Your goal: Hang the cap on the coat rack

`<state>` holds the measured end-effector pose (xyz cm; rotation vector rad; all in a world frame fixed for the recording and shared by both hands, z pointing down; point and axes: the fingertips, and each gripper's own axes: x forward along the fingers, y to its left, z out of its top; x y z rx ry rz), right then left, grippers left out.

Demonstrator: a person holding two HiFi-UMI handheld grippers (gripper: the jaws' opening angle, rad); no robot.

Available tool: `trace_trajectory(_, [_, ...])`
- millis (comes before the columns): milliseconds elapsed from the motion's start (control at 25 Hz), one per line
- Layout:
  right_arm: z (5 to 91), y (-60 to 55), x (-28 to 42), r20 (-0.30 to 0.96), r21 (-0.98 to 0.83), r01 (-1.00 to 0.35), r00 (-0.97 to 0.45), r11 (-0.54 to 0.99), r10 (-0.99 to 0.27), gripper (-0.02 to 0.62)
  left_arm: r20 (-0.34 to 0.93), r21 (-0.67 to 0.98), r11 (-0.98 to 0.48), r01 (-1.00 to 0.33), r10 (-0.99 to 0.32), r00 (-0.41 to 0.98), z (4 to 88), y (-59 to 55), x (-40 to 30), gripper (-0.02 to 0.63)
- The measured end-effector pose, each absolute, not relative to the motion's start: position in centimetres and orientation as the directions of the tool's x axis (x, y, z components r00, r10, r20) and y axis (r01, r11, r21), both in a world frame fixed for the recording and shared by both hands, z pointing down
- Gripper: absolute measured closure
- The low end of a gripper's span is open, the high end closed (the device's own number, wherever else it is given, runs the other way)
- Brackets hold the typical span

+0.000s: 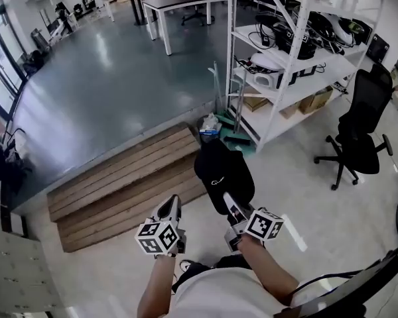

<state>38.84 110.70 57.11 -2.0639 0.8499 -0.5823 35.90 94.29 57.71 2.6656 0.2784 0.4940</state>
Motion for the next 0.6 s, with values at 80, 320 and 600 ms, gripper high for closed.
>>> trace_trajectory(80, [56.9, 107.7, 38.1, 0.102, -0.817, -0.388, 0.632, -0.427, -0.769, 0.575, 0.297, 0.433, -0.898, 0.082, 0.228, 0.927, 57.7, 91.6, 34.5, 0.603])
trace_trajectory(320, [56.9, 97.1, 34.9, 0.098, -0.819, -0.449, 0.505, -0.358, -0.858, 0.575, 0.289, 0.439, -0.898, -0.021, 0.119, 0.95, 57.9, 82.8, 30.0, 0.603])
trace_trajectory(600, [57.9, 84.8, 32.5, 0.103, -0.818, -0.51, 0.324, -0.266, -0.94, 0.575, 0.293, 0.437, -0.877, -0.2, -0.071, 0.953, 59.1, 71.5, 24.9, 0.603])
